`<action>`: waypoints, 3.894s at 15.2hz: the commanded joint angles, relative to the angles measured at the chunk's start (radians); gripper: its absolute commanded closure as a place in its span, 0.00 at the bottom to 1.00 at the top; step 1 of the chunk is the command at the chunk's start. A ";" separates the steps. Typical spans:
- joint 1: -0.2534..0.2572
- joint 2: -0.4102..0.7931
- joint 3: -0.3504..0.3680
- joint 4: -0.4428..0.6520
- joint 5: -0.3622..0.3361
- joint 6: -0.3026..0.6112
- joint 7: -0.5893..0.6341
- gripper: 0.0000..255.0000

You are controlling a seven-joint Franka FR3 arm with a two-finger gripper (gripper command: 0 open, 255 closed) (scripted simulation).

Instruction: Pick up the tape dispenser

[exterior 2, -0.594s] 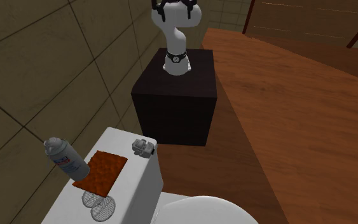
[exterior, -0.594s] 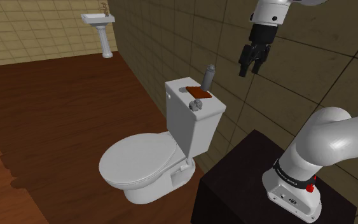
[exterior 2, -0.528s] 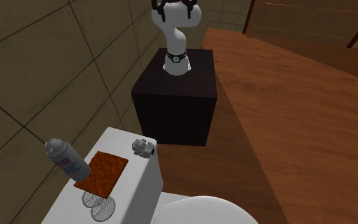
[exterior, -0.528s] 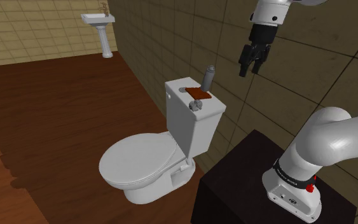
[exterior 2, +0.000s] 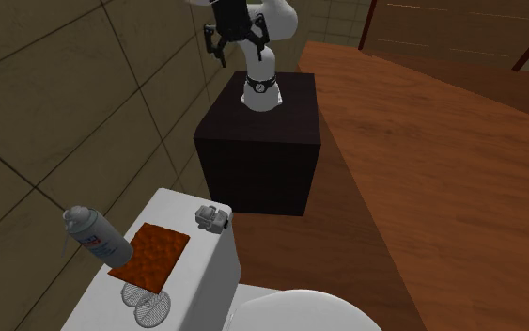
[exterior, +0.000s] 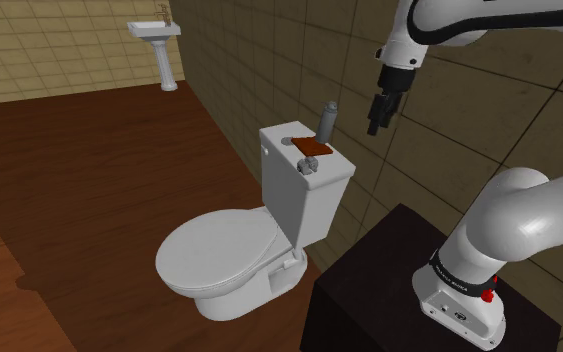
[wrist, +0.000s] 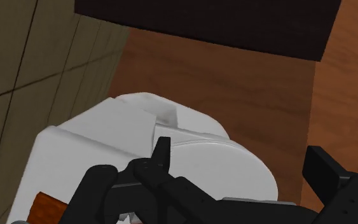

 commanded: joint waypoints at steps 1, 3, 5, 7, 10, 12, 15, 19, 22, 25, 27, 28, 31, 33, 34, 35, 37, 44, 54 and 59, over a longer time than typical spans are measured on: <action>0.008 0.046 -0.034 -0.013 -0.019 0.065 -0.076 0.00; 0.018 0.101 -0.067 -0.020 -0.033 0.132 -0.150 0.00; 0.031 0.163 -0.101 -0.020 -0.042 0.198 -0.224 0.00; 0.045 0.231 -0.134 -0.013 -0.044 0.263 -0.298 0.00; 0.071 0.342 -0.181 0.011 -0.032 0.356 -0.415 0.00; 0.089 0.422 -0.209 0.035 -0.013 0.413 -0.496 0.00; 0.115 0.548 -0.245 0.084 0.036 0.488 -0.626 0.00; 0.135 0.723 -0.268 0.172 0.133 0.564 -0.808 0.00; 0.130 0.853 -0.260 0.253 0.214 0.602 -0.942 0.00; 0.108 0.978 -0.232 0.346 0.285 0.626 -1.062 0.00; 0.088 1.058 -0.206 0.413 0.321 0.636 -1.131 0.00; 0.078 1.097 -0.193 0.448 0.336 0.640 -1.162 0.00; 0.056 1.174 -0.164 0.522 0.359 0.645 -1.218 0.00; 0.051 1.193 -0.157 0.522 0.371 0.663 -1.228 0.00; 0.049 1.203 -0.154 0.522 0.377 0.673 -1.232 0.00; 0.046 1.213 -0.150 0.522 0.383 0.682 -1.237 0.00; 0.041 1.233 -0.143 0.523 0.394 0.699 -1.247 0.00; 0.037 1.248 -0.136 0.523 0.403 0.713 -1.255 1.00; 0.047 1.209 -0.152 0.522 0.380 0.678 -1.235 1.00; 0.059 1.161 -0.169 0.523 0.351 0.632 -1.211 1.00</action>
